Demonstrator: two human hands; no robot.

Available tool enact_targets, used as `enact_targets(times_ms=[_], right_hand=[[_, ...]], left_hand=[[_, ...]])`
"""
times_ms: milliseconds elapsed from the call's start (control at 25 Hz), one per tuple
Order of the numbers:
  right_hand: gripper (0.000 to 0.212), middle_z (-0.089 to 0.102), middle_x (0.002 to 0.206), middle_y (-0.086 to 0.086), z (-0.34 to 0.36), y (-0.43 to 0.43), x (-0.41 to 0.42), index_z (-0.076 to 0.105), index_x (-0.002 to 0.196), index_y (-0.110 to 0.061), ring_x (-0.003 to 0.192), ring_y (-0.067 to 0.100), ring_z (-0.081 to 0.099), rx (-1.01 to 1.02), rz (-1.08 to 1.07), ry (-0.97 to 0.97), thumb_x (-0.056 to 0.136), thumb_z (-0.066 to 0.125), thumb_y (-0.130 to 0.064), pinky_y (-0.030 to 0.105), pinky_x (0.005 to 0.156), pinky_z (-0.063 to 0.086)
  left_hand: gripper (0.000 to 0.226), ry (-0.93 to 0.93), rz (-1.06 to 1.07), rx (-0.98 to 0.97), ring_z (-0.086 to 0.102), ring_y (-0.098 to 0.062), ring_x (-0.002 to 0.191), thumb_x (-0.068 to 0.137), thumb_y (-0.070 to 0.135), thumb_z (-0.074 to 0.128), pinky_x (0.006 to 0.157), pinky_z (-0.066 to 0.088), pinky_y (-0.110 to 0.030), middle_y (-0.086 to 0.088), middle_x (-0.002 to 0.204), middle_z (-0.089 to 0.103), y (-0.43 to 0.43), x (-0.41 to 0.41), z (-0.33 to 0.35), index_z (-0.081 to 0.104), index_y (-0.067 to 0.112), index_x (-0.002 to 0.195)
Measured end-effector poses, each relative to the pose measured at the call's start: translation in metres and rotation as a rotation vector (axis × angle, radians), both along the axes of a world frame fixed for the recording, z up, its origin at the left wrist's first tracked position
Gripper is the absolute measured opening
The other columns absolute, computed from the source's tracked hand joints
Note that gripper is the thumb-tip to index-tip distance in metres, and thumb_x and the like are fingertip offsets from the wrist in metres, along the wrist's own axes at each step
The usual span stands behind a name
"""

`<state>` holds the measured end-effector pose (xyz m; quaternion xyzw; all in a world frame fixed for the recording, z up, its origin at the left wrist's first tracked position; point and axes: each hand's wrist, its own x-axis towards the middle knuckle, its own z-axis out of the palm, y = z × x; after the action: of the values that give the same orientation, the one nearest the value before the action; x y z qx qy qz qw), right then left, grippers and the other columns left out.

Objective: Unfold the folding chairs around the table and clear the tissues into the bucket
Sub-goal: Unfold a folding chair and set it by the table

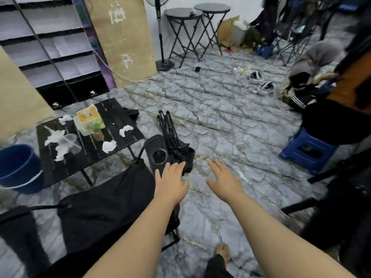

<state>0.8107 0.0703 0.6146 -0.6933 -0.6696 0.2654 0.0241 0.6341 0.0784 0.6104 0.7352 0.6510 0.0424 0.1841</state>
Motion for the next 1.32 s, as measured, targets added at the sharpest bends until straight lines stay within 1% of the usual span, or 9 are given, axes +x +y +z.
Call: enact_targets(times_ms=[160, 280, 360, 560, 640, 800, 1040, 1200, 1320], right_hand=[[0.064, 0.002, 0.161, -0.004, -0.009, 0.054, 0.078, 0.007, 0.15, -0.028, 0.147, 0.019, 0.01, -0.027, -0.09, -0.066, 0.097, 0.041, -0.041, 0.046, 0.116, 0.019], [0.062, 0.005, 0.16, -0.002, -0.013, 0.11, 0.136, 0.01, 0.149, -0.024, 0.147, 0.02, 0.008, -0.031, -0.08, -0.134, 0.097, 0.041, -0.04, 0.047, 0.117, 0.022], [0.062, 0.003, 0.161, -0.002, -0.013, 0.145, 0.164, 0.01, 0.15, -0.024, 0.147, 0.02, 0.005, -0.044, -0.053, -0.163, 0.098, 0.04, -0.039, 0.047, 0.117, 0.02], [0.061, 0.0, 0.161, -0.001, -0.03, 0.232, 0.202, 0.011, 0.15, -0.026, 0.148, 0.021, 0.002, -0.121, 0.01, -0.165, 0.098, 0.041, -0.039, 0.047, 0.117, 0.019], [0.062, 0.001, 0.161, -0.001, -0.04, 0.275, 0.21, 0.01, 0.15, -0.025, 0.148, 0.022, 0.003, -0.133, 0.046, -0.165, 0.098, 0.041, -0.039, 0.048, 0.118, 0.018], [0.065, -0.001, 0.161, 0.0, -0.051, 0.382, 0.227, 0.007, 0.15, -0.024, 0.148, 0.022, 0.001, -0.118, 0.105, -0.178, 0.098, 0.042, -0.039, 0.05, 0.119, 0.015], [0.066, -0.007, 0.161, 0.0, -0.038, 0.558, 0.244, 0.003, 0.151, -0.023, 0.148, 0.022, -0.008, -0.062, 0.18, -0.211, 0.098, 0.036, -0.044, 0.05, 0.12, 0.008], [0.067, -0.009, 0.161, -0.001, -0.031, 0.679, 0.253, 0.0, 0.151, -0.024, 0.148, 0.021, -0.009, -0.026, 0.241, -0.217, 0.098, 0.035, -0.046, 0.05, 0.119, 0.007], [0.067, -0.009, 0.161, -0.001, -0.031, 0.784, 0.257, 0.0, 0.151, -0.024, 0.148, 0.021, -0.008, 0.006, 0.357, -0.227, 0.098, 0.034, -0.047, 0.05, 0.12, 0.008]], left_hand=[[0.059, 0.069, -0.034, -0.025, 0.001, -0.023, 0.146, 0.094, 0.039, 0.037, 0.117, 0.0, -0.053, 0.001, 0.157, 0.015, 0.072, 0.093, -0.014, 0.014, 0.026, 0.146], [0.058, 0.111, -0.015, -0.015, -0.003, -0.024, 0.146, 0.095, 0.039, 0.033, 0.116, -0.003, -0.054, 0.001, 0.158, 0.011, 0.128, 0.154, -0.019, 0.011, 0.025, 0.147], [0.059, 0.116, -0.022, -0.038, -0.005, -0.024, 0.146, 0.095, 0.04, 0.031, 0.116, -0.003, -0.053, 0.001, 0.158, 0.007, 0.159, 0.181, -0.023, 0.007, 0.026, 0.147], [0.061, 0.066, -0.002, -0.164, -0.005, -0.023, 0.146, 0.093, 0.039, 0.036, 0.117, 0.002, -0.053, 0.0, 0.158, 0.009, 0.239, 0.208, -0.044, 0.009, 0.027, 0.146], [0.061, 0.089, 0.003, -0.196, -0.006, -0.023, 0.146, 0.093, 0.041, 0.035, 0.117, 0.001, -0.053, 0.0, 0.159, 0.007, 0.279, 0.218, -0.054, 0.008, 0.027, 0.146], [0.065, 0.107, 0.001, -0.149, -0.009, -0.023, 0.146, 0.094, 0.043, 0.034, 0.117, -0.002, -0.052, -0.001, 0.159, 0.0, 0.382, 0.232, -0.066, 0.002, 0.025, 0.147], [0.065, 0.103, 0.041, -0.086, -0.01, -0.022, 0.146, 0.094, 0.046, 0.03, 0.116, -0.004, -0.051, -0.002, 0.159, -0.001, 0.557, 0.244, -0.055, 0.001, 0.022, 0.147], [0.062, 0.085, 0.129, -0.073, -0.009, -0.022, 0.146, 0.095, 0.042, 0.03, 0.118, -0.004, -0.052, -0.001, 0.159, -0.001, 0.662, 0.25, -0.053, 0.003, 0.023, 0.148], [0.06, 0.064, 0.237, -0.05, -0.007, -0.022, 0.146, 0.095, 0.042, 0.03, 0.118, -0.003, -0.052, 0.0, 0.159, 0.002, 0.746, 0.256, -0.054, 0.006, 0.025, 0.147]])
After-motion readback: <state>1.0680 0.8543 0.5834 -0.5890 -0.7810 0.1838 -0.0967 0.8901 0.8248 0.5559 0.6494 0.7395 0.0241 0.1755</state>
